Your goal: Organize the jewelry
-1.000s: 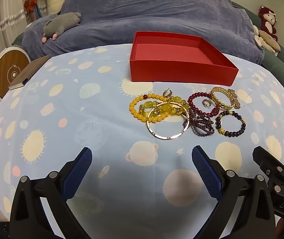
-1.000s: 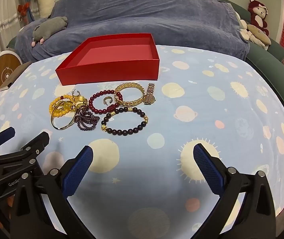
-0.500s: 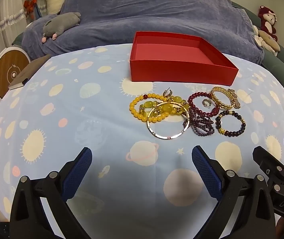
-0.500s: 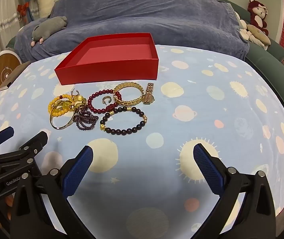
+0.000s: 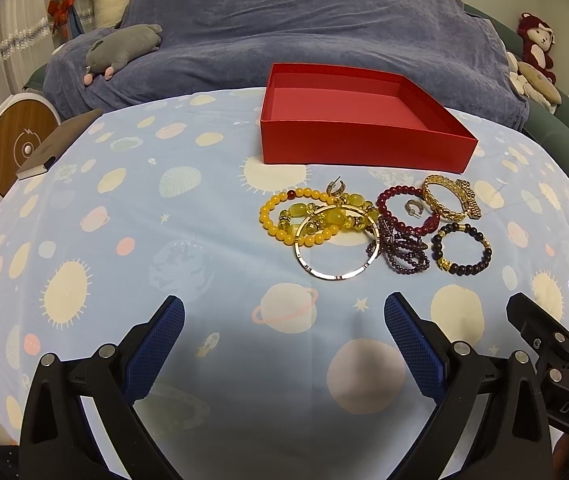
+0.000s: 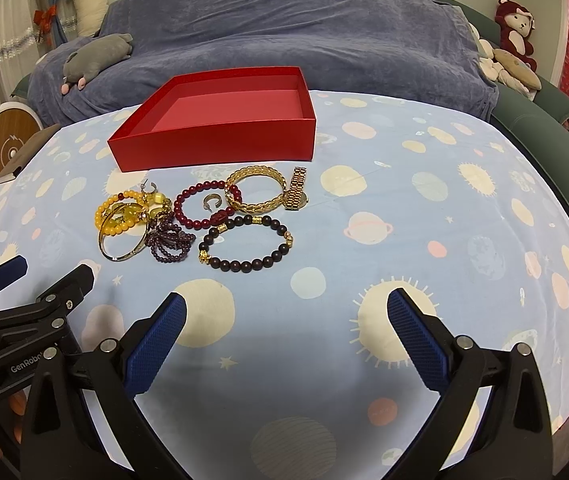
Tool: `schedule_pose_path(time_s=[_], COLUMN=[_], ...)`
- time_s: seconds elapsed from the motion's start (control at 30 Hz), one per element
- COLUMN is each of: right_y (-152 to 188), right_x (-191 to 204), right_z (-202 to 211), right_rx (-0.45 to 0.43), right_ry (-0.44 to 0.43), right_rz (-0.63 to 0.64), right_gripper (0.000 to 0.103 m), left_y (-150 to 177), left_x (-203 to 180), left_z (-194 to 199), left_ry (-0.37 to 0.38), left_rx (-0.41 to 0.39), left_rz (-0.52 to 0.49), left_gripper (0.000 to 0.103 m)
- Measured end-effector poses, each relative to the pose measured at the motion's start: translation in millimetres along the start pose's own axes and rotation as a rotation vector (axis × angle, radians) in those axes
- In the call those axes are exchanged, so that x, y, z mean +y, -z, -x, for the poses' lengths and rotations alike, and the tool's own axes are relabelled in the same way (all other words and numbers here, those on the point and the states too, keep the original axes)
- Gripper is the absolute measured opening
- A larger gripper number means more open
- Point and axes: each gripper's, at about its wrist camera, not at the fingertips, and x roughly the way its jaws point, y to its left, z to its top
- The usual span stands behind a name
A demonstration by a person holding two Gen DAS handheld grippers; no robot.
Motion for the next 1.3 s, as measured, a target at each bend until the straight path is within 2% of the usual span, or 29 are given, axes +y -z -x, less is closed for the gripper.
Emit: schedule_pose_path(time_s=[1.3], right_y=[0.5], right_x=[-0.8], right_z=[-0.4], right_rx=[0.001], right_ry=[0.0], right_rz=[-0.001], right_gripper=[0.096], left_y=[1.0], left_x=[3.4], left_z=[-0.2], left_ry=[0.006], left_rx=[0.011], left_rz=[0.013], left_gripper=[0.096])
